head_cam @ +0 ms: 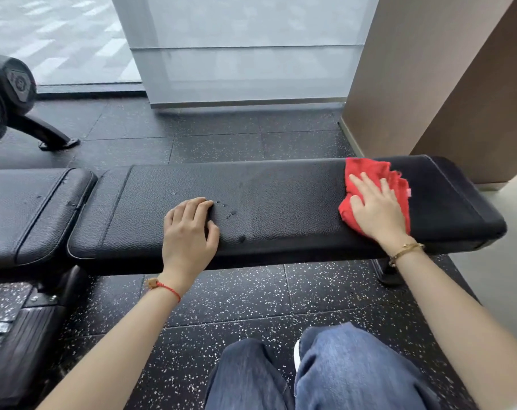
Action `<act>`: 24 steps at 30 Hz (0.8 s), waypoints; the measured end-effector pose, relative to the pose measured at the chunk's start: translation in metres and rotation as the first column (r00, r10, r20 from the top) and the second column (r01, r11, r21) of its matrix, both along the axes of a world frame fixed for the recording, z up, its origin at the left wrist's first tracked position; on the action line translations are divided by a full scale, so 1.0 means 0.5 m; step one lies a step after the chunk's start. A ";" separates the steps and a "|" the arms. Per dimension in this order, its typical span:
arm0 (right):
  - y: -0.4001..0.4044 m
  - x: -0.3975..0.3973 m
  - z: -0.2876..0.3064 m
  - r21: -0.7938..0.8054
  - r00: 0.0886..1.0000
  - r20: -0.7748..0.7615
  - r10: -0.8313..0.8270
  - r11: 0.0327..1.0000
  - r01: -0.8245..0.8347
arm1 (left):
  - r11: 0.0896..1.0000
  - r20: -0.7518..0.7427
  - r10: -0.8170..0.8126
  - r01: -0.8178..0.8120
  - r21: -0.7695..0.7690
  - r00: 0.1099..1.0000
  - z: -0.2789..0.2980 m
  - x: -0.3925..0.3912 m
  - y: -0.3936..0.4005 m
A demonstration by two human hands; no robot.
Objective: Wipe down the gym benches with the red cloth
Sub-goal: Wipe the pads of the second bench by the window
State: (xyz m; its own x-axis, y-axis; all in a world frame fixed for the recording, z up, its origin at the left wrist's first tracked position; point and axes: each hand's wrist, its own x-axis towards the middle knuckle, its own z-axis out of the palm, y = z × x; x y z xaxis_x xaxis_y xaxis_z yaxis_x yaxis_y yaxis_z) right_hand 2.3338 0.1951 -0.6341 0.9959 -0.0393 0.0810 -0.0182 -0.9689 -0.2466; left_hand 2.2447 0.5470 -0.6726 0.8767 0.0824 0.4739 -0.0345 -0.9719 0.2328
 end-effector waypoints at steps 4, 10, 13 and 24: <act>0.082 0.017 0.010 -0.019 0.999 -0.031 0.024 1.000 -0.024 | 1.000 -0.009 0.009 -0.009 0.010 1.000 0.000 0.001 -0.002; 0.228 -0.078 0.003 -0.012 0.867 -0.019 0.499 0.867 -0.499 | 1.000 -0.011 0.001 -0.001 0.001 1.000 0.004 -0.001 0.000; 0.178 -0.092 -0.004 0.013 0.851 -0.006 0.525 0.851 -0.525 | 1.000 -0.010 -0.003 0.003 -0.008 1.000 0.004 -0.002 0.002; 0.128 0.035 0.008 0.017 0.978 -0.065 0.200 0.980 -0.200 | 1.000 -0.075 0.014 -0.014 -0.004 0.997 0.021 -0.005 -0.008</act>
State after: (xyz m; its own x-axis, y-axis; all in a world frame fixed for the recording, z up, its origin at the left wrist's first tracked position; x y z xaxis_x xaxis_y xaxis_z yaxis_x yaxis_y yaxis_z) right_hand 2.3514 0.2592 -0.6299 0.9869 0.1608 0.0158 0.1593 -0.9520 -0.2613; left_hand 2.2423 0.5428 -0.6621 0.9085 0.0971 0.4064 -0.0031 -0.9710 0.2390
